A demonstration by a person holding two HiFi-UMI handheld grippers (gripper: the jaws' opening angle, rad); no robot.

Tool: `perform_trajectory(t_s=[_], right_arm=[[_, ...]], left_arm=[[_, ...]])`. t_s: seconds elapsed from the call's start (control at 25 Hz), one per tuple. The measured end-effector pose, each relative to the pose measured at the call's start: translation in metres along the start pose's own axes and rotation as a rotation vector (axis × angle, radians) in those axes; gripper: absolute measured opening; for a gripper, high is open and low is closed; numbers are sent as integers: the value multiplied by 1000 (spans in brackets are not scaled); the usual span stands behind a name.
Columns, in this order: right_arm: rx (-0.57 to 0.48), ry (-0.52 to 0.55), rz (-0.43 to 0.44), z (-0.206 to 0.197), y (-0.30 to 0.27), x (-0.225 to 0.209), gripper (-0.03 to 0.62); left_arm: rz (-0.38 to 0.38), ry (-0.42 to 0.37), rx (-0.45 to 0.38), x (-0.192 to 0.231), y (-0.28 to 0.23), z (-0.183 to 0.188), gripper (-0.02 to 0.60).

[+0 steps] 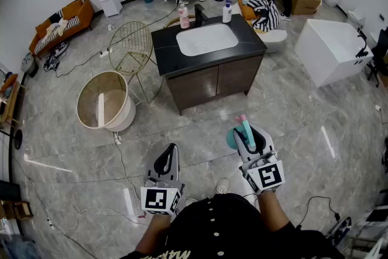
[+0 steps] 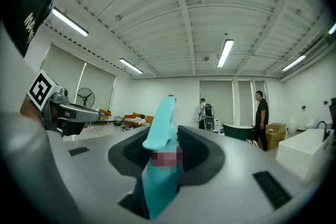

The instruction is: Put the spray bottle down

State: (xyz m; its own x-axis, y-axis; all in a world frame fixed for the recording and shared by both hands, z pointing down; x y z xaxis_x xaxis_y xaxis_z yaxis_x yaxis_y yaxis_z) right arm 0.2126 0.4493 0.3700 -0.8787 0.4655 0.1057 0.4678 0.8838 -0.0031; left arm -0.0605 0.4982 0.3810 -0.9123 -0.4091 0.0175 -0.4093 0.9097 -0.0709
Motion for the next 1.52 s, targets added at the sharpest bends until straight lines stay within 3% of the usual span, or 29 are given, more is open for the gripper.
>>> perform_trajectory(t_s=[0.36, 1.04, 1.52], right_arm=[[-21, -23, 3, -5, 0, -13, 126], [-22, -49, 67, -31, -22, -95, 126], [-8, -45, 27, -46, -81, -133, 126]], left_arm=[[2, -4, 10, -6, -9, 0, 16], [52, 4, 35, -52, -77, -6, 15], [3, 13, 18, -21, -161, -7, 15]])
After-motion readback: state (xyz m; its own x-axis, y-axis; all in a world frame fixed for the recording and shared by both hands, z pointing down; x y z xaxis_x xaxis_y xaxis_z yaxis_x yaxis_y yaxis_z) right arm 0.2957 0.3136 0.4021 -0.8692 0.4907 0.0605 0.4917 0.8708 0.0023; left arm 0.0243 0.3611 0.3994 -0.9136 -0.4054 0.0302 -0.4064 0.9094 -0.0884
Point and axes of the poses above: the fingertips, and each gripper's own axes: y backward along the fingers, x to its left, z out of its top, the point moved 9 cm from there along y, backward along the fingers, and after that the axes turned 3 degrees about -z, right-handed, at the moved point
